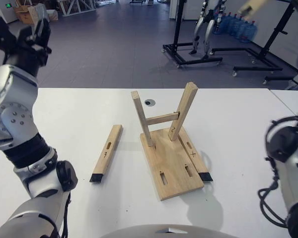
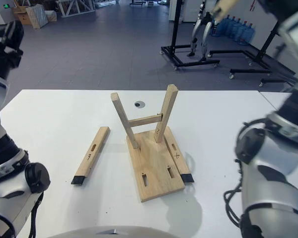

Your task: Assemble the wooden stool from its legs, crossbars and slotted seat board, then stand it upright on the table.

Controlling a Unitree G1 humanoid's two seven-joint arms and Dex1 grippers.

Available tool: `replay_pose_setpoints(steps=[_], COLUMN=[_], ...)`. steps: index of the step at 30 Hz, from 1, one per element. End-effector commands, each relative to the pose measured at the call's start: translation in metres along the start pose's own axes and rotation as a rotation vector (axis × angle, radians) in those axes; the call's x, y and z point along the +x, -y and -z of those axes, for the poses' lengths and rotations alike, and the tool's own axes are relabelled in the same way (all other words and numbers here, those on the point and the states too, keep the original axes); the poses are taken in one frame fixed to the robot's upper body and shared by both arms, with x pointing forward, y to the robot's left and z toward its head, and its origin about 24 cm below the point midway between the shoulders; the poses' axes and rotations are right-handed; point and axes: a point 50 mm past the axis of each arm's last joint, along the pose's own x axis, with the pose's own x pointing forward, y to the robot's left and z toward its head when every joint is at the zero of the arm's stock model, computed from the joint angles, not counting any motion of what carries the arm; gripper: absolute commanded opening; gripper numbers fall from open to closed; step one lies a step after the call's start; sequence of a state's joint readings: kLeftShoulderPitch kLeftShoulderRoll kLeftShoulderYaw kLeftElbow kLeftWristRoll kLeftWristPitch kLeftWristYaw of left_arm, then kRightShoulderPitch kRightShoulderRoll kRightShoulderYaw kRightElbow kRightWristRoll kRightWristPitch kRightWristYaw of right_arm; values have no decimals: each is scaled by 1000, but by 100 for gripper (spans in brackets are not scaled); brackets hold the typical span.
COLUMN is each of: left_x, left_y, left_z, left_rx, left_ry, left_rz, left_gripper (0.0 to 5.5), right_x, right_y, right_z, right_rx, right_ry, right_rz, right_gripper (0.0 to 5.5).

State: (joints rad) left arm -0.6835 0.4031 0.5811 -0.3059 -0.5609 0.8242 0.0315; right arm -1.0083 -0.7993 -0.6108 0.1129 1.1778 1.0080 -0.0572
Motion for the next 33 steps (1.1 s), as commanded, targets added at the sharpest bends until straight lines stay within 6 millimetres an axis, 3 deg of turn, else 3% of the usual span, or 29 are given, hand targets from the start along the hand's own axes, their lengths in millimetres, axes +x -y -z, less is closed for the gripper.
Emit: replay_pose_setpoints(steps=[1,2,4,5,7,12,15,20,24,33], left_x=[-12,-11,-9,-8,-10,-13,-14,-13,-12,-15], left_y=[-17,-18,-19,-20,-23,-24,-22,-19,-16,-18], left_z=[15,21,31,36,43,55,58,61,65,66], left_rx=[40,30,15,5,-3,3,11,14,16,29], left_ry=[-29,-45,-70,-84,-105,-135,-141,-145,-151,-150], left_rz=[-72,-69,-62,-59,-58,-37,-25,-13,0,-6], left_gripper=[275,275,275,275,275,275,275,275,275,275], right_x=[-52,-72,-99,-107,-118,-132,-125,-110,-109,-126], right_y=[74,86,87,81,68,59,60,52,49,59], right_z=[89,128,187,209,234,243,244,263,273,264], right_rx=[139,200,289,327,367,376,353,300,235,183], right_ry=[-274,-343,-408,-412,-379,-232,-201,-237,-286,-310], right_rz=[213,270,321,326,326,360,350,280,232,253], right_gripper=[40,40,40,40,40,40,40,40,40,40])
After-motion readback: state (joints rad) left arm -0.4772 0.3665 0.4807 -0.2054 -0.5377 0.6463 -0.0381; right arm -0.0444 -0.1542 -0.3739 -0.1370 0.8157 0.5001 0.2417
